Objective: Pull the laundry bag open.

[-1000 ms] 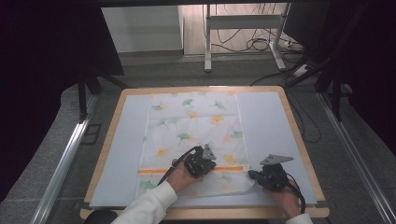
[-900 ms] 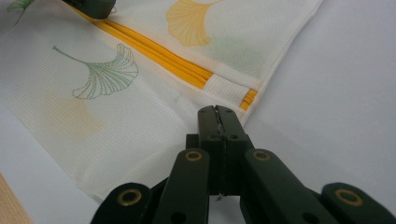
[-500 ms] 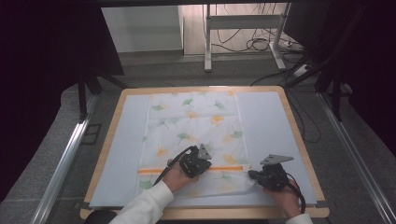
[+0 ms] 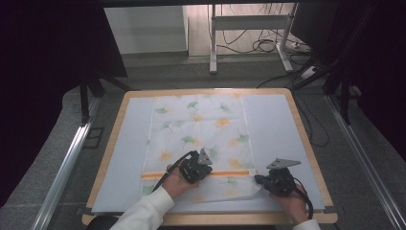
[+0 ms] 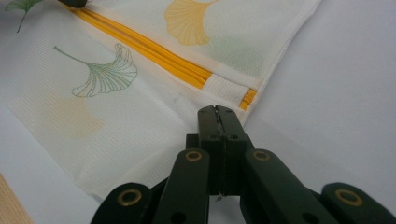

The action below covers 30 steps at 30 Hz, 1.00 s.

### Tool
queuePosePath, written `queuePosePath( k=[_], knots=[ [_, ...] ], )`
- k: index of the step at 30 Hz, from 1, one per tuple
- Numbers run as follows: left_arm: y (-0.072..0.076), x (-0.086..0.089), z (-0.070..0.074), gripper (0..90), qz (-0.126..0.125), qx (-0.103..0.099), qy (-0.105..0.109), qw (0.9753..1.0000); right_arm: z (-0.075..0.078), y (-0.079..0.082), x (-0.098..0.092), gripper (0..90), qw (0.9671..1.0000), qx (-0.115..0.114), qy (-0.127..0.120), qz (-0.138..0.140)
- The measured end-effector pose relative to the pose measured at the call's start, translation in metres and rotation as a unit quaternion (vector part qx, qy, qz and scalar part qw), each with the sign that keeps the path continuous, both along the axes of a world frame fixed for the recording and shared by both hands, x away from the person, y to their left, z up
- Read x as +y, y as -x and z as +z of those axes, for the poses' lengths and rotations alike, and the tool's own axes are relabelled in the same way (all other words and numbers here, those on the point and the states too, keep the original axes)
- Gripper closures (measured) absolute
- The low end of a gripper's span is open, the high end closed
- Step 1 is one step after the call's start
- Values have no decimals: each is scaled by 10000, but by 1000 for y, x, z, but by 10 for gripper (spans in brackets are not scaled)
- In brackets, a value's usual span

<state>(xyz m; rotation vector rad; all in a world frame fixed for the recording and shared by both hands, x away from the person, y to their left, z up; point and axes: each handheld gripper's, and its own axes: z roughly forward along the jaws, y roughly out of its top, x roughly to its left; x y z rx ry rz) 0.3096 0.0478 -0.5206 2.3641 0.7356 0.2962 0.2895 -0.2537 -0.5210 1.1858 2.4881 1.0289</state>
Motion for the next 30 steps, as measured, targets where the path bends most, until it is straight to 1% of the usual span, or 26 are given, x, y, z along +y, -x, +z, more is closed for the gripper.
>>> queuePosePath(
  k=[6, 7, 8, 9, 11, 14, 17, 24, 30],
  knots=[
    [0, 7, 0, 900, 66, 39, 3, 10000, 0, -1, -1, 900, 10000, 13, -23, 15],
    [0, 8, 0, 900, 108, 10, -49, 9999, 0, -1, -1, 900, 10000, 17, -25, 17],
    [0, 11, 0, 900, 125, -76, -252, 9996, 0, -1, -1, 900, 10000, 17, -22, 15],
    [0, 13, -1, 900, 175, -48, -168, 9997, 0, 0, -1, 900, 10000, 12, -20, 13],
    [0, 18, -1, 900, 223, 91, -48, 9997, 0, 0, -1, 900, 10000, 11, -17, 12],
    [0, 23, -1, 900, 243, 142, -28, 9996, 0, -1, -1, 900, 10000, 16, -22, 14],
    [1, 25, -1, 900, 256, 120, -45, 9996, 0, 0, 0, 900, 10000, 11, -14, 6],
    [0, 29, -1, 900, 275, 166, -23, 9995, 0, -1, -1, 900, 10000, 15, -21, 14],
    [1, 35, -1, 900, 311, 171, -61, 9993, 0, 0, 0, 900, 10000, 9, -13, 14]
  ],
)
